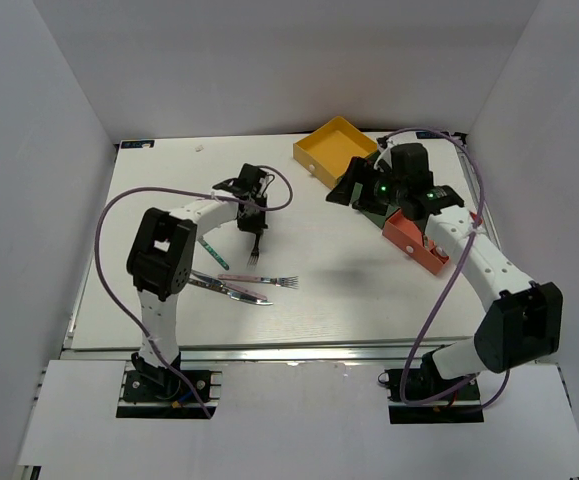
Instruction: Sort the eating utensils into containers
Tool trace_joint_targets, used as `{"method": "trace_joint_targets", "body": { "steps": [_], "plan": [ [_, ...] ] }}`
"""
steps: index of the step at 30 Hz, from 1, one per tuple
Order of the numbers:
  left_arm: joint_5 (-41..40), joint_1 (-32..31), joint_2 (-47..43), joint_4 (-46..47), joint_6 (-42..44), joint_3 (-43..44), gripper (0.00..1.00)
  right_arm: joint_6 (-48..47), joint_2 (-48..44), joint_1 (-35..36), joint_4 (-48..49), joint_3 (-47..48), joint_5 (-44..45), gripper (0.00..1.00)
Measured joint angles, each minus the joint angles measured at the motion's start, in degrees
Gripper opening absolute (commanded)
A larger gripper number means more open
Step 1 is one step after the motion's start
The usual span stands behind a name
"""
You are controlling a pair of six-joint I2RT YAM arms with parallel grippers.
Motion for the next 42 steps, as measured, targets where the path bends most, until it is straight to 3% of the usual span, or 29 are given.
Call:
{"method": "trace_joint_targets", "body": {
  "steps": [4,11,17,20,21,22,23,25,26,27,28,34,42],
  "plan": [
    [5.55,-1.27,-8.63,0.42,-2.34,-5.92,0.0,7.91,3.96,1.09,7.17,-1.16,-4.72,0.89],
    [16.37,-3.39,-22.14,8.02,-8.61,-10.73,0.0,15.85,11.19,4.79,14.45,-1.05,-5.51,0.88],
    [21.79,-3.96,-24.94,12.68,-14.86,-13.77,0.0,17.92,16.87,5.73,16.17,3.76,-5.18,0.84],
    [23.65,-4.28,-24.96,13.99,-17.16,-14.01,0.01,18.32,18.91,6.58,16.65,5.81,-5.11,0.74],
    [24.13,-4.42,-24.98,14.45,-17.73,-14.01,0.04,18.45,19.63,7.02,17.0,6.34,-5.25,0.58],
    [24.48,-4.52,-25.09,14.91,-18.29,-14.01,0.18,18.43,20.31,7.48,17.4,6.71,-5.4,0.45],
    [24.7,-4.57,-25.22,15.15,-18.51,-14.01,0.23,19.19,20.7,7.85,17.75,6.84,-5.64,0.28],
    [24.9,-4.76,-25.64,15.19,-18.95,-14.01,0.28,18.78,21.33,8.55,17.7,6.84,-5.79,0.1],
    [24.81,-4.76,-25.92,14.91,-18.93,-14.01,0.51,18.91,21.4,8.83,17.57,6.84,-5.7,0.0],
    [24.55,-4.76,-26.25,14.6,-18.84,-14.01,0.68,18.58,21.38,8.85,17.68,6.84,-5.9,0.0],
    [24.2,-4.76,-26.43,14.34,-18.45,-13.92,0.95,18.1,21.22,8.9,17.64,6.84,-5.73,0.0],
    [16.46,-4.76,-26.6,4.63,-17.33,-7.96,0.98,9.92,21.51,5.14,6.05,13.31,-0.79,0.0],
    [3.96,-4.74,-30.4,-12.39,-12.9,-4.24,0.98,-9.75,32.35,-9.62,-11.67,42.27,13.55,0.0]
  ]
}}
